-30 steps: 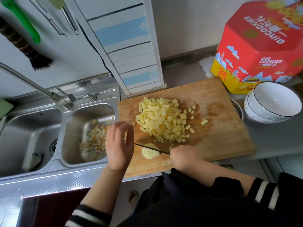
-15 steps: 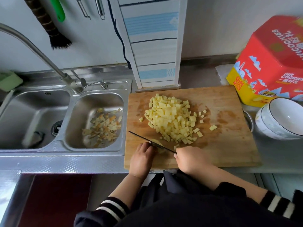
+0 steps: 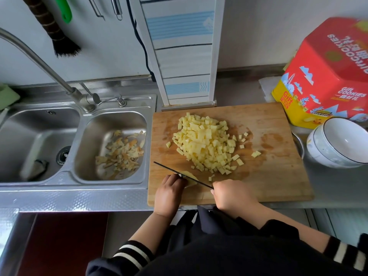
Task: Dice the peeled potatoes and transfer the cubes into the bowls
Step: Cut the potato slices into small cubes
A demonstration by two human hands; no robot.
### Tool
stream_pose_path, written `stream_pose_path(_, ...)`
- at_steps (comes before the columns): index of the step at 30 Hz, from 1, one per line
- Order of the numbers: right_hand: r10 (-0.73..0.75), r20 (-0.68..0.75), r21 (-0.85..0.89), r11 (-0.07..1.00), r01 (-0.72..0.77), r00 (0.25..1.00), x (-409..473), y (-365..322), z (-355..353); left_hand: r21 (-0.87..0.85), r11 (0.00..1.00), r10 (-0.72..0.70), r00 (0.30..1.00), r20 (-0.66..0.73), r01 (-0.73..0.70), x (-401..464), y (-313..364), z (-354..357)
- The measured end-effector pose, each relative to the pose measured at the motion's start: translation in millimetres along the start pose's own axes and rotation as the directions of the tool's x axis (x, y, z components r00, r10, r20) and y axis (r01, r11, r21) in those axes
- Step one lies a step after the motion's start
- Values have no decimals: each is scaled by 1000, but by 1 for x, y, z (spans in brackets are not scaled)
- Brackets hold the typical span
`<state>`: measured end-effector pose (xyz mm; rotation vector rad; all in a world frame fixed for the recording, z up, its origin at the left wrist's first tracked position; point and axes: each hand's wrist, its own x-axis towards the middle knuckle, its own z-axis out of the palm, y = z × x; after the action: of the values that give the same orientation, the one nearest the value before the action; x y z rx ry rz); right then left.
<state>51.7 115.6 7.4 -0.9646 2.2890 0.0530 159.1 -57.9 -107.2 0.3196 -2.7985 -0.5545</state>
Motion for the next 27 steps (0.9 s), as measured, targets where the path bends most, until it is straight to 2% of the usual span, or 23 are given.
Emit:
stream_pose_path(8,85,52,1,996,-85,995,16,-8,1,-27,1000,6,999,-48,-7,-1,-1,4)
stream_pose_path(12,102,27,42,994,-103,994,22,-9,-1,-29,999,-15,999,-32,14,-5,-3,6)
stream_pose_path(15,83,20,85,993,-84,996,18,-6,-6,-42,999,-33,999,-31,31,-9,-2,6)
stream_pose_path(20,33,-19,56,998,-32,999,4,-4,-4,-7,999,-49,999,-21,49,-10,2,4)
stream_pose_path(27,8,16,42,999,-8,1000,-6,-7,-9,10,998,-63,998,-16,63,-9,3,1)
